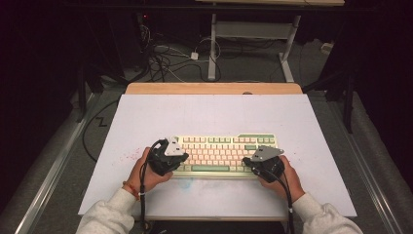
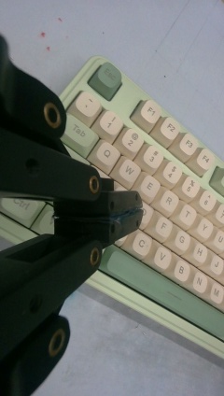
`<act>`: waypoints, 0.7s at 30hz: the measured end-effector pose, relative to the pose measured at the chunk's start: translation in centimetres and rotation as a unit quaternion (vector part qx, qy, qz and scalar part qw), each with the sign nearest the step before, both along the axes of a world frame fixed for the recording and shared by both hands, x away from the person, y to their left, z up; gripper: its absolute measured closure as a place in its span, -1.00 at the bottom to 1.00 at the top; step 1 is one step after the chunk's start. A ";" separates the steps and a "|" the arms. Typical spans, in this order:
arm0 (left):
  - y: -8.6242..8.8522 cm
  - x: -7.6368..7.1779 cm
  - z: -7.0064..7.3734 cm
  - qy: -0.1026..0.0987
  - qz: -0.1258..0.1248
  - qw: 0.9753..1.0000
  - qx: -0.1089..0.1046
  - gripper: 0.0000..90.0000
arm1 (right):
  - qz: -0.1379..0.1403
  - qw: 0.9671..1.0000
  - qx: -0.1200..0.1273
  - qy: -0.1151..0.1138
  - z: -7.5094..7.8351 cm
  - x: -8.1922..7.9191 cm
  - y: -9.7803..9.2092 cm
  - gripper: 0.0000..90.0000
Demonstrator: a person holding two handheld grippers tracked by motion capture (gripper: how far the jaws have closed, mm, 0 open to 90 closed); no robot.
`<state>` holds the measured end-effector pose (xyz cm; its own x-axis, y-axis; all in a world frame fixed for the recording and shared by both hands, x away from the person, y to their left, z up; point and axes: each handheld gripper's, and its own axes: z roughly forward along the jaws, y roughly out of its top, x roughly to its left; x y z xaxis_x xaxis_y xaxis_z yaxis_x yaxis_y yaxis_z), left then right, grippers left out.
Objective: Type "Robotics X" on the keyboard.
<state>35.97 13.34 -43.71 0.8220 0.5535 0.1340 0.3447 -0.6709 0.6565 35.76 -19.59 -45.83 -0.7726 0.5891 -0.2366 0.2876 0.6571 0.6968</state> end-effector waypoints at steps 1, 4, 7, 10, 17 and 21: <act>-0.2 0.1 0.0 0.001 -0.003 1.000 0.003 0.94 | 0.000 1.000 0.000 0.000 0.0 0.0 0.0 1.00; -0.5 0.3 0.0 0.003 -0.006 1.000 0.004 0.94 | -0.001 1.000 0.000 0.000 0.0 0.0 0.0 1.00; -0.8 0.5 -0.1 0.005 -0.008 1.000 0.008 0.94 | -0.001 1.000 0.000 -0.001 0.0 -0.1 0.0 1.00; -1.0 0.9 -0.1 0.007 -0.009 1.000 0.014 0.94 | 0.000 1.000 -0.001 -0.002 0.0 -0.1 0.1 1.00; -0.7 1.2 -0.3 0.013 -0.001 1.000 0.026 0.93 | -0.001 1.000 0.001 0.000 0.0 -0.1 0.1 1.00; -1.2 1.5 -0.6 0.019 -0.013 0.999 0.024 0.92 | 0.000 1.000 0.001 -0.001 0.0 -0.1 0.1 1.00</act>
<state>37.45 12.15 -44.27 0.8408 0.5260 0.1282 0.3511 -0.7099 0.6105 35.62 -19.53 -45.86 -0.7722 0.5895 -0.2371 0.2866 0.6562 0.6980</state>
